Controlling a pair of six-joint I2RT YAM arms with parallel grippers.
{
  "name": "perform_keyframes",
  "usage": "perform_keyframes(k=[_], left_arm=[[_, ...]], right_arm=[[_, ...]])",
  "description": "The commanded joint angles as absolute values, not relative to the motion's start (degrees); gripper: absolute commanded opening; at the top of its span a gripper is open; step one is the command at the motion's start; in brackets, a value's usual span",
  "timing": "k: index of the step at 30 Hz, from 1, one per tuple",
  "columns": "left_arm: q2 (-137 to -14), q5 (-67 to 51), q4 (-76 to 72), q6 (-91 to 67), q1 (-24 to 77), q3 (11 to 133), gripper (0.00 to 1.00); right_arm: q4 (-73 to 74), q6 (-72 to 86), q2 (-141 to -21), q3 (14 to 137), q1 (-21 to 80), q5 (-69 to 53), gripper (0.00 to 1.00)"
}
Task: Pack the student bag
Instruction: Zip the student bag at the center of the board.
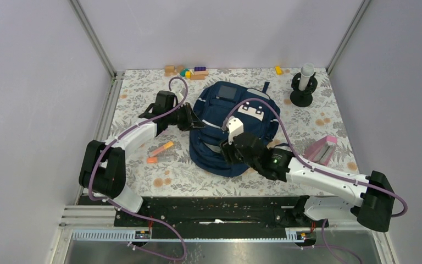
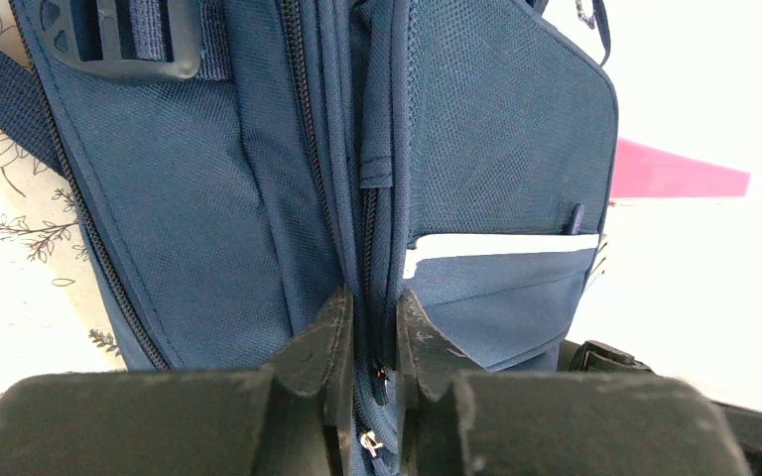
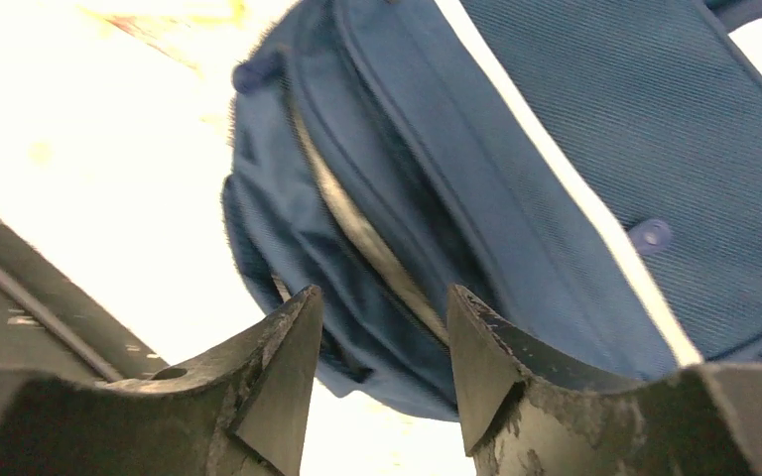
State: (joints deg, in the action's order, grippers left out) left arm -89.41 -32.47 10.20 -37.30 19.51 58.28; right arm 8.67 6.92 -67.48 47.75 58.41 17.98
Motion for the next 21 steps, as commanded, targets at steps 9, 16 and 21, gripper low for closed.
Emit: perform_keyframes(k=[9, 16, 21], left_arm=[[-86.84, -37.80, 6.44, -38.35, 20.40, 60.20, 0.00], [-86.29, -36.98, 7.88, -36.74, 20.38, 60.53, 0.00], [-86.32, -37.09, 7.89, -36.59, 20.22, 60.53, 0.00]], right_arm=[[4.24, 21.53, -79.27, 63.71, 68.70, 29.91, 0.57], [7.34, 19.90, -90.60, 73.47, 70.66, 36.80, 0.57], [12.72, 19.62, -96.84, 78.71, 70.71, 40.18, 0.55]])
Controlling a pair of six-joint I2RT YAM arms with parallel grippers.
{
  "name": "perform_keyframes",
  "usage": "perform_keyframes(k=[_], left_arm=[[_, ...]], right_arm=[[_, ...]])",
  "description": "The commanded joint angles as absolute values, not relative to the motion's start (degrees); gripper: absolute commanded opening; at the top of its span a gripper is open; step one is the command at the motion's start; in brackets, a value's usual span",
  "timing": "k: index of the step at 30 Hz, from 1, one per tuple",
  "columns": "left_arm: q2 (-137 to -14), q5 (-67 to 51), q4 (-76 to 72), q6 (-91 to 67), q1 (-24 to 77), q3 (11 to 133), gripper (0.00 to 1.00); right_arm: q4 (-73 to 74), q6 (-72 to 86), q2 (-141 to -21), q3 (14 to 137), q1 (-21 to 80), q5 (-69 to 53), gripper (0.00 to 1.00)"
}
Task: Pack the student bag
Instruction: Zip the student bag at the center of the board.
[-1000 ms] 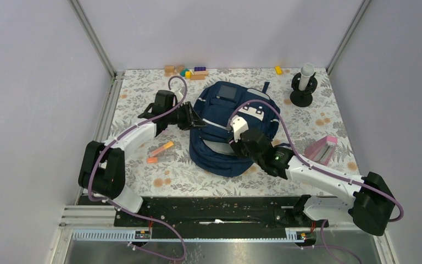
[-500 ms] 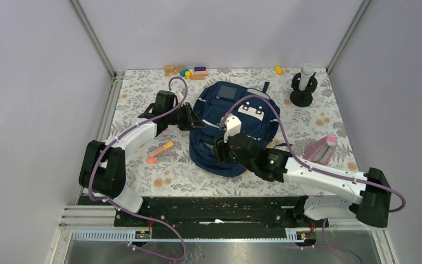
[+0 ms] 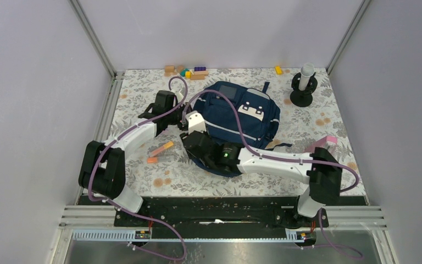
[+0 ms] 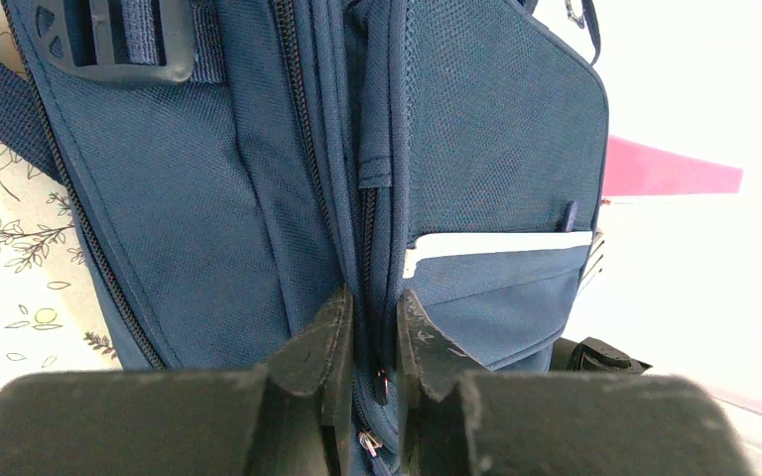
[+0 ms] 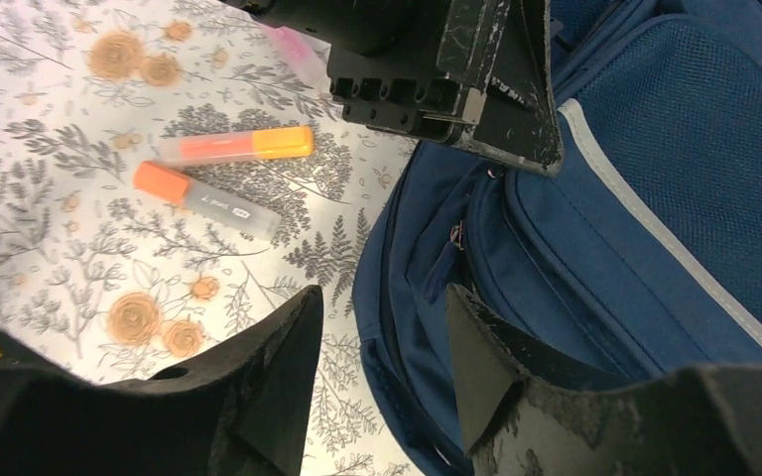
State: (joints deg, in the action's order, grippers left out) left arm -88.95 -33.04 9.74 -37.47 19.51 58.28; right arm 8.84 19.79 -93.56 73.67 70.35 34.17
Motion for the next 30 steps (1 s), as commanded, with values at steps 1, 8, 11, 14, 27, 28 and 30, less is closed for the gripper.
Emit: perform_keyframes(k=[1, 8, 11, 14, 27, 28, 30], left_arm=[[-86.24, -37.02, 7.89, -36.57, 20.22, 60.51, 0.00], [-85.48, -36.48, 8.26, -36.11, 20.13, 60.21, 0.00], [-85.53, -36.54, 8.24, -36.12, 20.04, 60.35, 0.00], [-85.58, -36.65, 8.23, -36.17, 20.04, 60.38, 0.00], [-85.26, -36.54, 8.22, -36.06, 19.95, 60.20, 0.00], [-85.27, -36.56, 8.19, -36.06, 19.95, 60.19, 0.00], [-85.26, -36.56, 8.24, -36.04, 19.94, 60.20, 0.00]], right_arm=[[13.01, 19.16, -97.77, 79.47, 70.67, 40.51, 0.55], [16.36, 17.21, -103.30, 83.76, 70.63, 45.14, 0.46], [17.21, 17.13, -104.81, 84.69, 70.66, 46.13, 0.41], [17.77, 17.55, -105.70, 84.77, 70.67, 47.46, 0.38], [17.80, 17.55, -107.09, 84.75, 70.49, 48.98, 0.27], [17.78, 17.63, -107.20, 84.81, 70.49, 48.89, 0.26], [17.77, 17.74, -107.35, 84.75, 70.55, 48.76, 0.24]])
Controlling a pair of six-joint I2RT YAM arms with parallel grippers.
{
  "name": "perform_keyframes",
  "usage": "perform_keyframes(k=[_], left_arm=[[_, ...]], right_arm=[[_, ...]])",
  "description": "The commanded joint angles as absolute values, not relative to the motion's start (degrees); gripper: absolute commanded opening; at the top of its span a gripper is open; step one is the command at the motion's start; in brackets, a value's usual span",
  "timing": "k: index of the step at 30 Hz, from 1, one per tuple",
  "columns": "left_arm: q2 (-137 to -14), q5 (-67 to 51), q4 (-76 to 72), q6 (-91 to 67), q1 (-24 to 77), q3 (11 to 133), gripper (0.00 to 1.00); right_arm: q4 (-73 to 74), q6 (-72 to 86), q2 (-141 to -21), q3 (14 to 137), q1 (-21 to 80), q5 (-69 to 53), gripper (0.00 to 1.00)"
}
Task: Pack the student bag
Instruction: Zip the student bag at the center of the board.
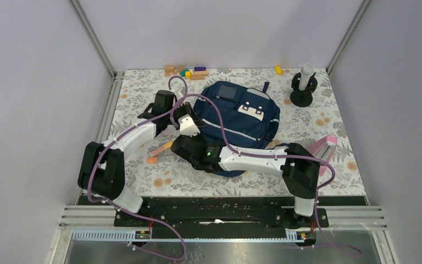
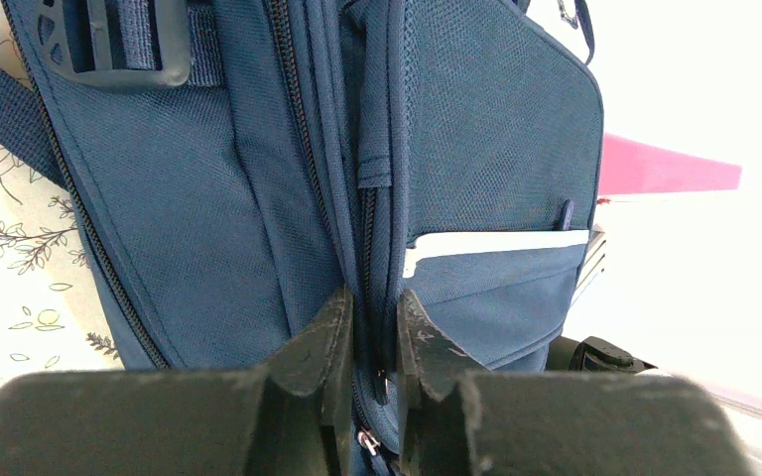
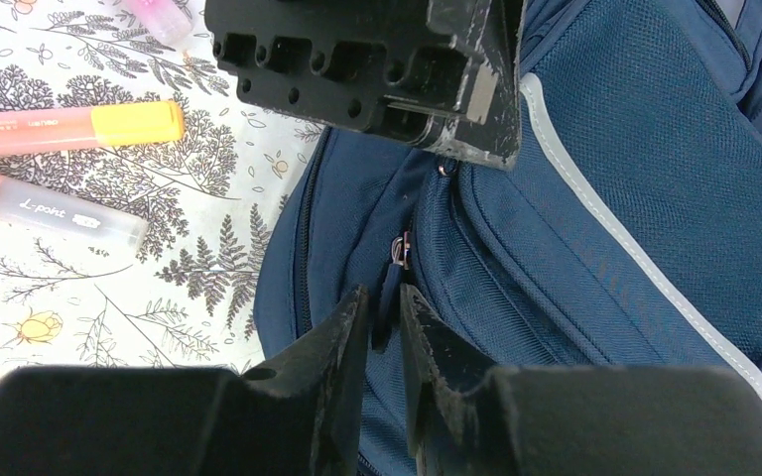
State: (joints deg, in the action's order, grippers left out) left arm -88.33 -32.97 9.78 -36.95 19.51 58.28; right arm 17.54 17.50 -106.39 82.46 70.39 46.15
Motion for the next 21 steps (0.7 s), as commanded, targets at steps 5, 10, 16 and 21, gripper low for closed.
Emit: perform_keyframes(k=[5, 10, 16, 21], left_arm=[[-85.05, -36.51, 8.26, -35.97, 19.80, 60.21, 0.00], [-84.78, -36.65, 8.08, -36.03, 19.23, 60.21, 0.00], [-84.04, -36.31, 7.56, -36.21, 18.31, 59.68, 0.00], [-83.68, -36.30, 7.06, -36.52, 17.70, 59.42, 0.00]], right_arm=[[17.77, 18.47, -106.76, 84.02, 70.49, 48.64, 0.13], [16.09, 19.81, -104.40, 81.11, 70.49, 47.94, 0.00], [8.77, 22.83, -97.67, 72.05, 70.49, 45.75, 0.00], [5.61, 24.56, -93.41, 66.58, 70.49, 45.01, 0.00]])
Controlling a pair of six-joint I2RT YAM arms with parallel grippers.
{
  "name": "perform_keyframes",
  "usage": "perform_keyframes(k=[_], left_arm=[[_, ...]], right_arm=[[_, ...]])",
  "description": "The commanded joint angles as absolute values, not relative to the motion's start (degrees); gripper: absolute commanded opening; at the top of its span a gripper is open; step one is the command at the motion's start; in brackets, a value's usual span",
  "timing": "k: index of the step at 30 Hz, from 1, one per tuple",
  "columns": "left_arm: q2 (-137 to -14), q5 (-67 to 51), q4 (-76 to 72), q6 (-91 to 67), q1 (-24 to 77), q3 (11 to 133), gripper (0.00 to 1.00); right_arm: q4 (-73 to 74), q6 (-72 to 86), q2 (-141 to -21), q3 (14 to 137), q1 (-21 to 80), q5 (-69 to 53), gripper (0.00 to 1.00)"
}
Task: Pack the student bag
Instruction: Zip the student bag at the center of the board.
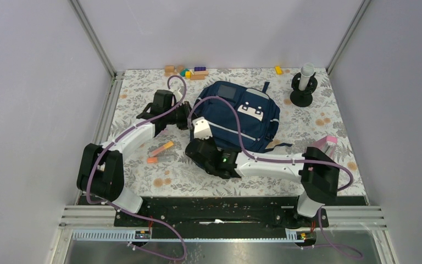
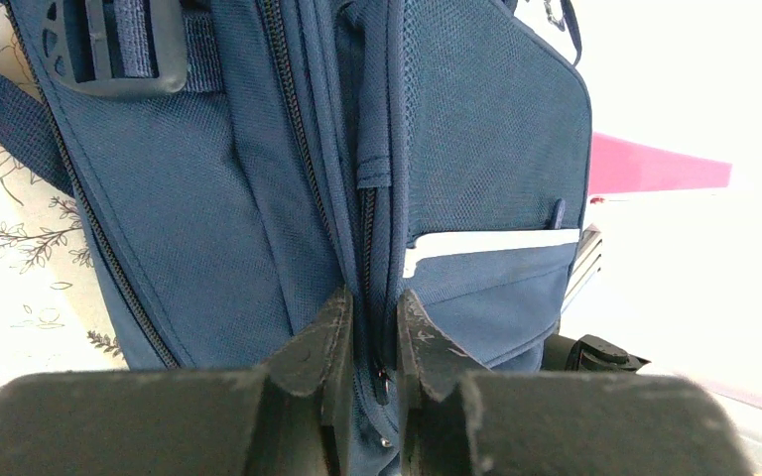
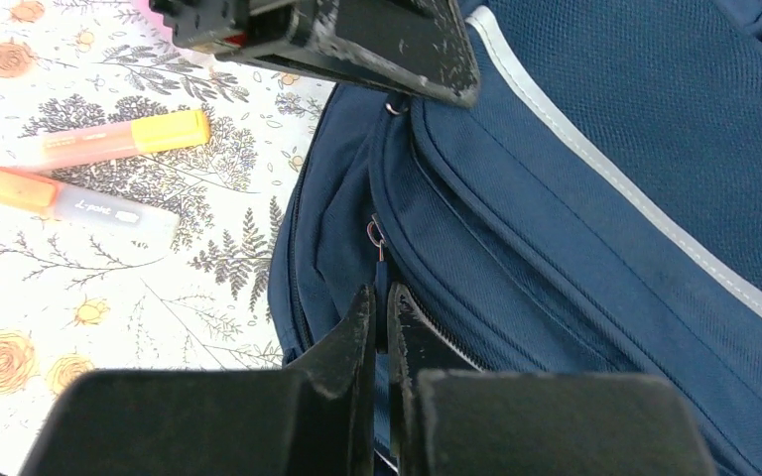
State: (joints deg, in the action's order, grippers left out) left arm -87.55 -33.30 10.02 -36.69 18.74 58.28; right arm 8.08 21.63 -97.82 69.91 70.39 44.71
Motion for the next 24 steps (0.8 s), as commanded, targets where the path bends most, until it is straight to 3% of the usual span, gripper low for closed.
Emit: perform_keyframes(k=[1, 24], left_arm=[[-83.59, -36.37, 7.11, -36.52, 17.54, 59.41, 0.00], [-83.10, -36.35, 6.72, -36.66, 15.58, 59.15, 0.00]], right_arm=[[5.12, 24.86, -92.76, 65.39, 70.53, 44.79, 0.00], [-2.92, 25.31, -86.35, 54.17, 70.51, 44.09, 0.00]])
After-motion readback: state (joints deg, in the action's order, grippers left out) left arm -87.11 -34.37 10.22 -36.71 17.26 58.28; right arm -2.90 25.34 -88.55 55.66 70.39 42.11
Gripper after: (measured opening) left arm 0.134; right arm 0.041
